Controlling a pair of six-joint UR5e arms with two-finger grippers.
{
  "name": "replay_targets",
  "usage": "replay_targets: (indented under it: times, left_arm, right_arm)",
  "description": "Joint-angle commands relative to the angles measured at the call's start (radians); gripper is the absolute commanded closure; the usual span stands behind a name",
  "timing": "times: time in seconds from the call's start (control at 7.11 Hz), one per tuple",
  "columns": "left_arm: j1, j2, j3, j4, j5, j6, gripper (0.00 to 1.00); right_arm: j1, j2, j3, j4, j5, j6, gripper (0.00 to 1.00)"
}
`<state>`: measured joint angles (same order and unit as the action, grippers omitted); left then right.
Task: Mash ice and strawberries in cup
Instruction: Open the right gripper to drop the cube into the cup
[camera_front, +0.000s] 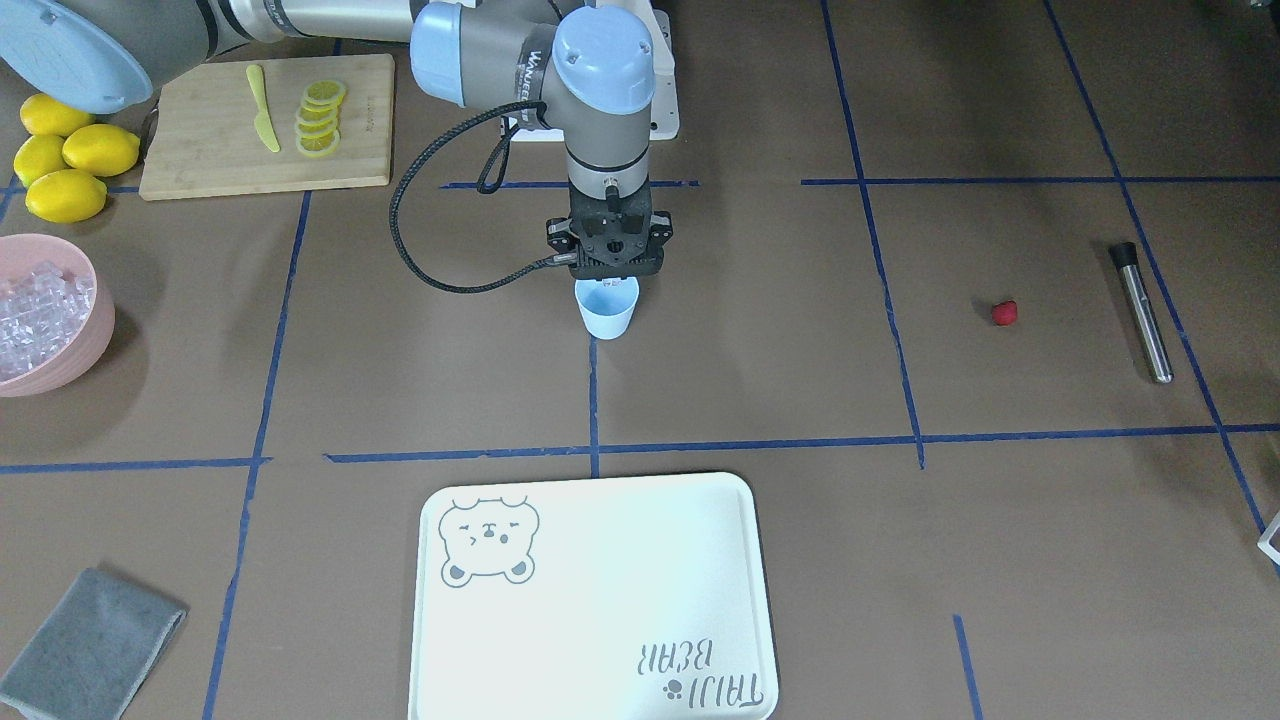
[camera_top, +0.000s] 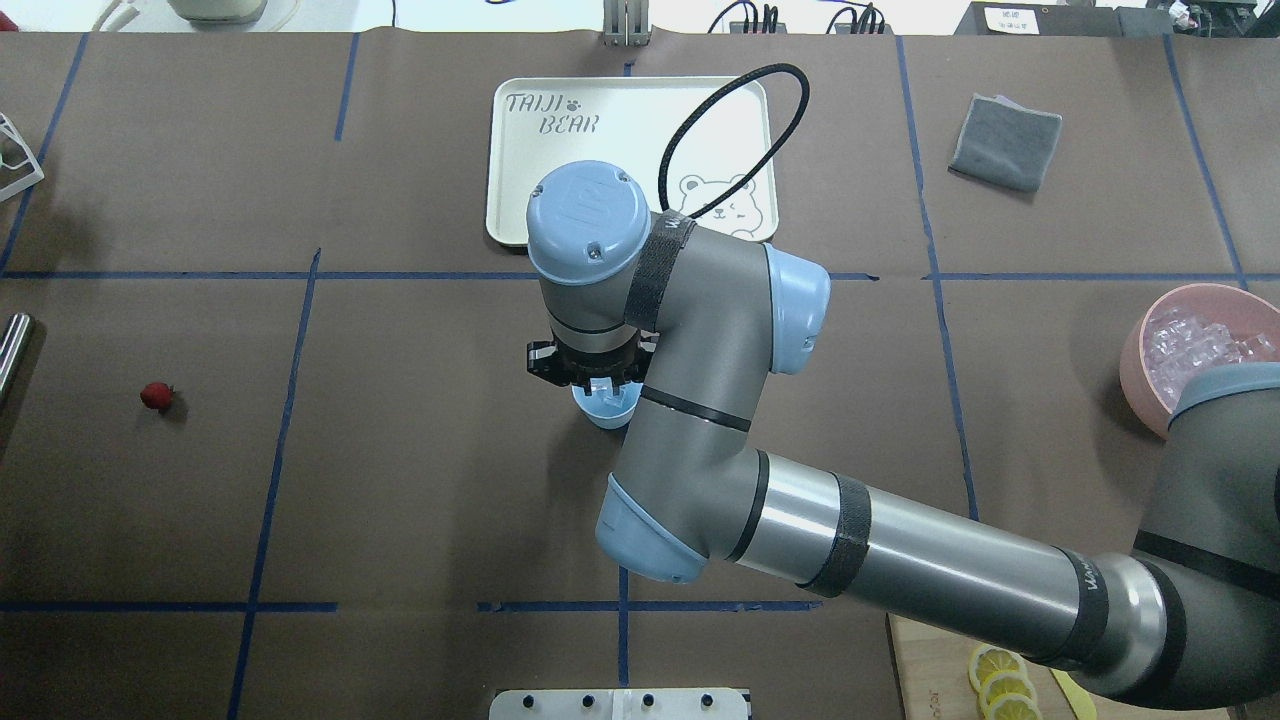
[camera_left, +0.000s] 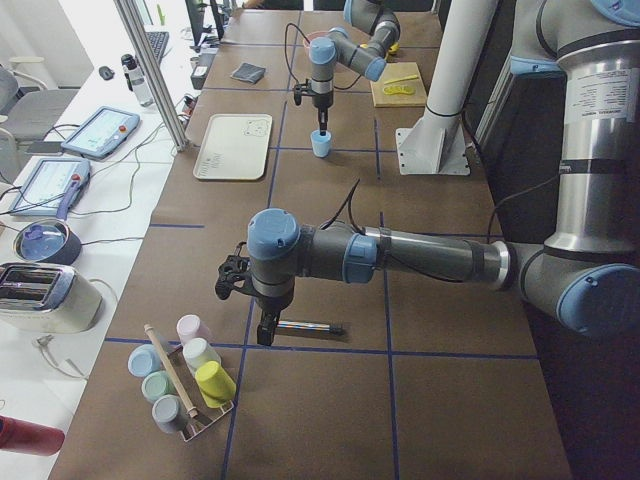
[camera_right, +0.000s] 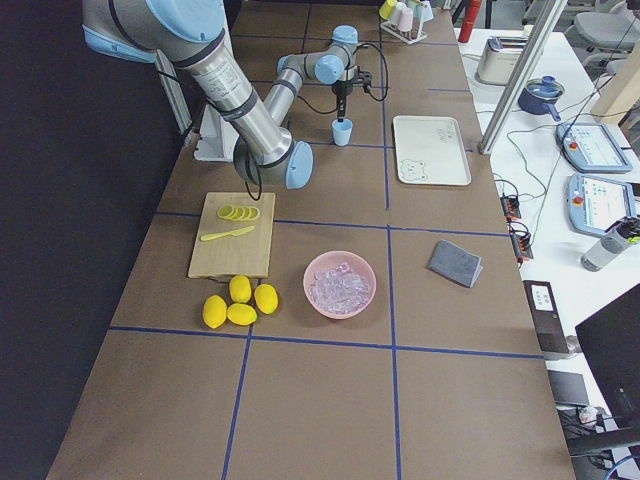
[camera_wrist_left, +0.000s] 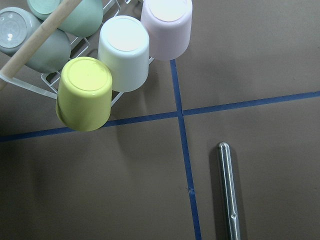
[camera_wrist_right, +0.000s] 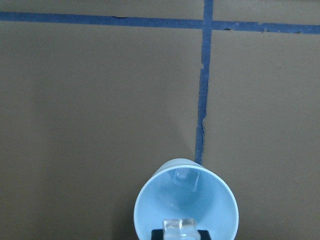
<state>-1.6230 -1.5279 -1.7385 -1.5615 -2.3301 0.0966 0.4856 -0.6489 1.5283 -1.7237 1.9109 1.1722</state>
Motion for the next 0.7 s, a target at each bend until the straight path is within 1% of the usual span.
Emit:
replay_targets:
  times: [0.0,0.14,0.42,0.56]
  left_arm:
    - [0.0,0.0,0.0,-0.002,0.0,0.0,0.0]
    - [0.0,0.0,0.0,-0.002,0.0,0.0,0.0]
    - [0.0,0.0,-0.001,-0.002,0.0,0.0,0.0]
    - [0.0,0.0,-0.001,-0.003,0.0,0.0,0.0]
  right_arm:
    - [0.001,-0.002,0.0,-0.002,0.003,0.0,0.37]
    - [0.001,-0.005,0.001,-0.001,0.002,0.0,0.27]
    - [0.001,-0.003,0.001,-0.001,0.002,0.001,0.15]
    - [0.017,0.002,0.013,-0.002,0.003,0.0,0.02]
